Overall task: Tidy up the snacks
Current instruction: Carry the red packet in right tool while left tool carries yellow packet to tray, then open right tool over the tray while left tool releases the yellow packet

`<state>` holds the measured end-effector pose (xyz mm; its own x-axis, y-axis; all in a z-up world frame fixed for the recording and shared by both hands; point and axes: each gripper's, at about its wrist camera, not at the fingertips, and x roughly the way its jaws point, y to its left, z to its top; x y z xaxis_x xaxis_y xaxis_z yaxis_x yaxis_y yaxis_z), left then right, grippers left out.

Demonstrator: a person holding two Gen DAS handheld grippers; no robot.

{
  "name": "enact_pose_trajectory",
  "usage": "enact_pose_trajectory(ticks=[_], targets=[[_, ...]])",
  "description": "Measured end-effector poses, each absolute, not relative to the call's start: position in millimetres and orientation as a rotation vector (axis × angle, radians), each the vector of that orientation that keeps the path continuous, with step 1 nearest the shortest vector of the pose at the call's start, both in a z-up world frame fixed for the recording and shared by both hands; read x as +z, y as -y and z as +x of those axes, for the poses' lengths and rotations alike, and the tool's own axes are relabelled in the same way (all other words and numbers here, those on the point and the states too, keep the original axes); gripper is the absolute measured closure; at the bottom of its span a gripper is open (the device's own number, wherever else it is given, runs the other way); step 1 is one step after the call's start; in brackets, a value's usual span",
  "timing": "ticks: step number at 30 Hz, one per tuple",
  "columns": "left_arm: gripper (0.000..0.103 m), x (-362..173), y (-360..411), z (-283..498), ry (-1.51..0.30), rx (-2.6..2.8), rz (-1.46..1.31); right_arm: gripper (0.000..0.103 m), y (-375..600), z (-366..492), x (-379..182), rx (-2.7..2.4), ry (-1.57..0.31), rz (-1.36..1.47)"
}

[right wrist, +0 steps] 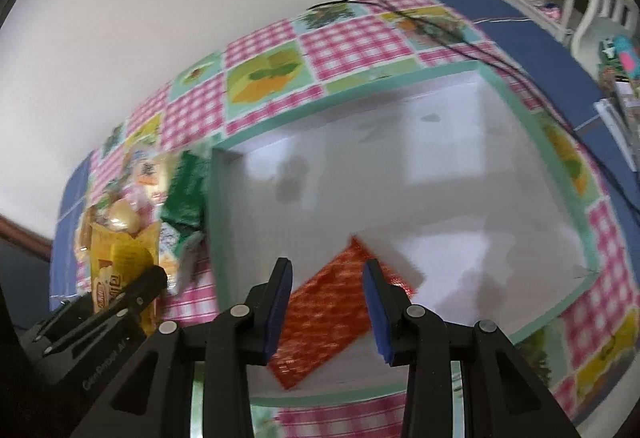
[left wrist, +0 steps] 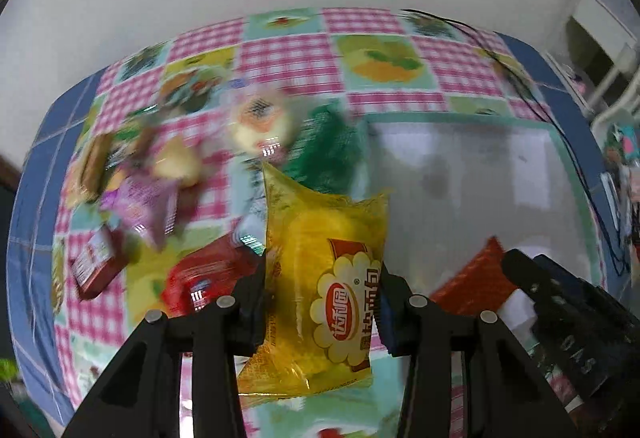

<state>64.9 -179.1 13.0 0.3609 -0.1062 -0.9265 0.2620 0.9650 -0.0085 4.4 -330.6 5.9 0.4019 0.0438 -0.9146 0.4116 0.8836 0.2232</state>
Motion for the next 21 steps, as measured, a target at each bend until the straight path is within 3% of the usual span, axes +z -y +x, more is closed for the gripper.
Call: enact_pose_trajectory(ticks=[12, 13, 14, 15, 21], targets=[[0.057, -1.8, 239.9, 81.1, -1.168, -0.344, 0.165, 0.063, 367.7, -5.2, 4.8, -0.362, -1.136, 0.482], [0.050, -1.2, 241.9, 82.6, -1.162, -0.348, 0.159, 0.063, 370.0, -6.4, 4.6, -0.369, -1.137, 0.484], [0.037, -0.9, 242.9, 83.5, -1.159, -0.352, 0.156, 0.063, 371.9, -7.2, 4.6, -0.373, -1.136, 0.486], [0.032, 0.9, 243.4, 83.7, -1.154, -0.355, 0.150, 0.063, 373.1, -7.5, 4.9, -0.375, -1.135, 0.488], [0.030, 10.1, 227.2, 83.7, -1.175, -0.297, 0.147, 0.063, 370.2, -6.8, 6.8, -0.367, -1.131, 0.484]])
